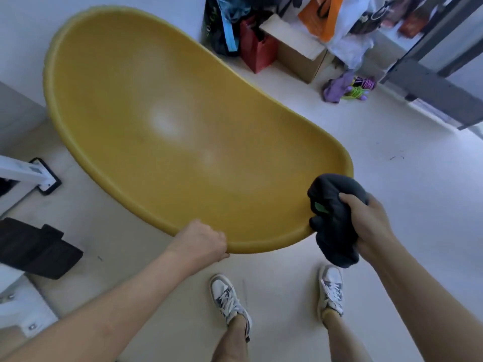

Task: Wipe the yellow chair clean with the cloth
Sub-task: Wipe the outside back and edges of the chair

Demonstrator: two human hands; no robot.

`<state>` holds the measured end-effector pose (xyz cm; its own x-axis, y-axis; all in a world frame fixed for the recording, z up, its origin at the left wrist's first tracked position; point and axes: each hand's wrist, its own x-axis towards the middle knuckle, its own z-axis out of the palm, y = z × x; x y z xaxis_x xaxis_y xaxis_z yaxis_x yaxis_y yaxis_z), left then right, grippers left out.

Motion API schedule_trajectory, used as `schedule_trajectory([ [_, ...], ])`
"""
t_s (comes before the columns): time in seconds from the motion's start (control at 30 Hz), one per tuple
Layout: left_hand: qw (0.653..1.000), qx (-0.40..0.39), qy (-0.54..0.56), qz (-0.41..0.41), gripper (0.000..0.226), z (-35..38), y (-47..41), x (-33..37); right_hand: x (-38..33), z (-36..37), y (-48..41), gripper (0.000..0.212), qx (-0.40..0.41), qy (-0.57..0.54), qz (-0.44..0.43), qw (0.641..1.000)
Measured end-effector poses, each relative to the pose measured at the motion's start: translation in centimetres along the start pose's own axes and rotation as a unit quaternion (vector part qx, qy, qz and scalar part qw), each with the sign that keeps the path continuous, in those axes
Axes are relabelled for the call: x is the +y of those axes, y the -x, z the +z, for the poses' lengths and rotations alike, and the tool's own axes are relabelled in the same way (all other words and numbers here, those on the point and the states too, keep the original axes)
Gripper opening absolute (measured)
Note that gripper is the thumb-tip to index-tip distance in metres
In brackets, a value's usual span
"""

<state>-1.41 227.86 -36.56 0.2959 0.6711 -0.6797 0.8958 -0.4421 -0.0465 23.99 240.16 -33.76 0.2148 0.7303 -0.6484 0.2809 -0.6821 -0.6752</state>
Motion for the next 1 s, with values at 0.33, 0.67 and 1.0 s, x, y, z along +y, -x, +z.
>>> schedule_trajectory([
  [0.33,0.946,-0.016,0.117,-0.302,0.051,-10.4,-10.0,5.6,-7.4,-6.5,-11.5,0.020,-0.196,-0.209,-0.078,0.955],
  [0.67,0.853,0.188,0.223,-0.433,0.039,-17.6,-19.2,5.7,0.1,-13.8,-11.9,0.027,-0.246,-0.157,0.011,0.956],
  [1.0,0.432,0.225,0.856,-0.171,0.023,-17.8,-22.9,17.1,0.6,-14.0,-13.1,0.043,-0.260,0.063,-0.183,0.946],
])
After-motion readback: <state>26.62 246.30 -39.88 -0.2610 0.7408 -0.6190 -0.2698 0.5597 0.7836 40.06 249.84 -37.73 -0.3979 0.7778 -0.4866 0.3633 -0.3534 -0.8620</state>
